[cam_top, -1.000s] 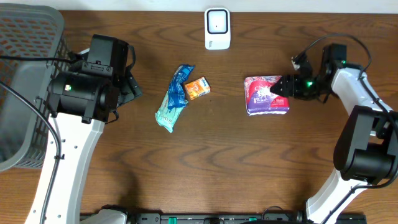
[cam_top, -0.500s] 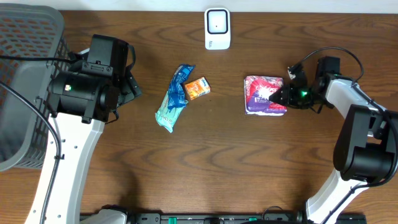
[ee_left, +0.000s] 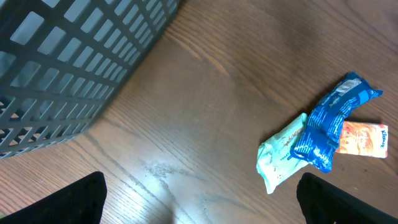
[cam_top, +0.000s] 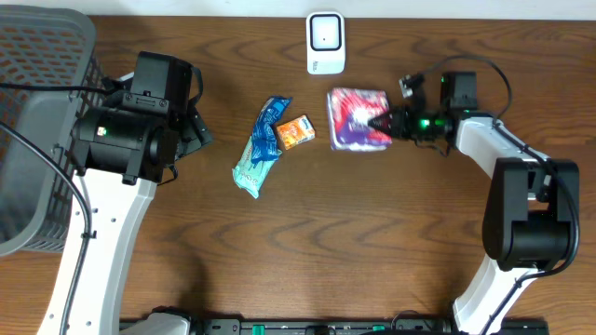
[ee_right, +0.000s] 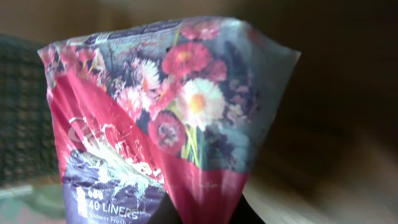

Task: Scan the item barcode
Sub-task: 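Regrasp the purple Carefree pack with the right gripper and lift it, then carry the Carefree pack to the far right and release it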

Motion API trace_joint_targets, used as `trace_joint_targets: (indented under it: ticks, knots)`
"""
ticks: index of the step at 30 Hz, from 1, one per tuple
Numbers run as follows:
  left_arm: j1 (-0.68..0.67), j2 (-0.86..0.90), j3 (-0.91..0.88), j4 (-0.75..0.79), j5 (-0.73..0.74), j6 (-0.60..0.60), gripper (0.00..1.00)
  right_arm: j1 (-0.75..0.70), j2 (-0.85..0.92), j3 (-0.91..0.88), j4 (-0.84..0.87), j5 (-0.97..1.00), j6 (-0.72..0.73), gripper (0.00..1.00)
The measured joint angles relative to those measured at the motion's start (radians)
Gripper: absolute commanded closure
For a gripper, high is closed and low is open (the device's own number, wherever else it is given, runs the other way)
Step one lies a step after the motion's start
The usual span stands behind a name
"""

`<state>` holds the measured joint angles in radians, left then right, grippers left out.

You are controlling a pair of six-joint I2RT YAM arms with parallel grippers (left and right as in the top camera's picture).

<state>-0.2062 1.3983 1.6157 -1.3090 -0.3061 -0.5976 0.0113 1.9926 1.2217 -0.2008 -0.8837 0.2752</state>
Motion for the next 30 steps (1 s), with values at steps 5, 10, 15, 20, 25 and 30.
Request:
trace_joint_targets:
  ticks: [5, 10, 15, 20, 25, 30]
  knots:
    - [0.0, 0.0, 0.0, 0.0, 0.0, 0.0, 0.02, 0.055, 0.002, 0.094, 0.225, 0.021, 0.232, 0.99]
    - [0.0, 0.0, 0.0, 0.0, 0.0, 0.0, 0.02, 0.139, 0.002, 0.183, 0.259, 0.256, 0.378, 0.99]
    - [0.0, 0.0, 0.0, 0.0, 0.0, 0.0, 0.02, 0.243, 0.002, 0.192, 0.263, 0.535, 0.444, 0.99]
    - [0.0, 0.0, 0.0, 0.0, 0.0, 0.0, 0.02, 0.308, 0.024, 0.252, 0.27, 0.727, 0.449, 0.99]
    - [0.0, 0.0, 0.0, 0.0, 0.0, 0.0, 0.02, 0.298, 0.104, 0.372, 0.273, 0.779, 0.444, 0.99]
    - [0.0, 0.0, 0.0, 0.0, 0.0, 0.0, 0.02, 0.257, 0.159, 0.449, 0.174, 0.769, 0.366, 0.99]
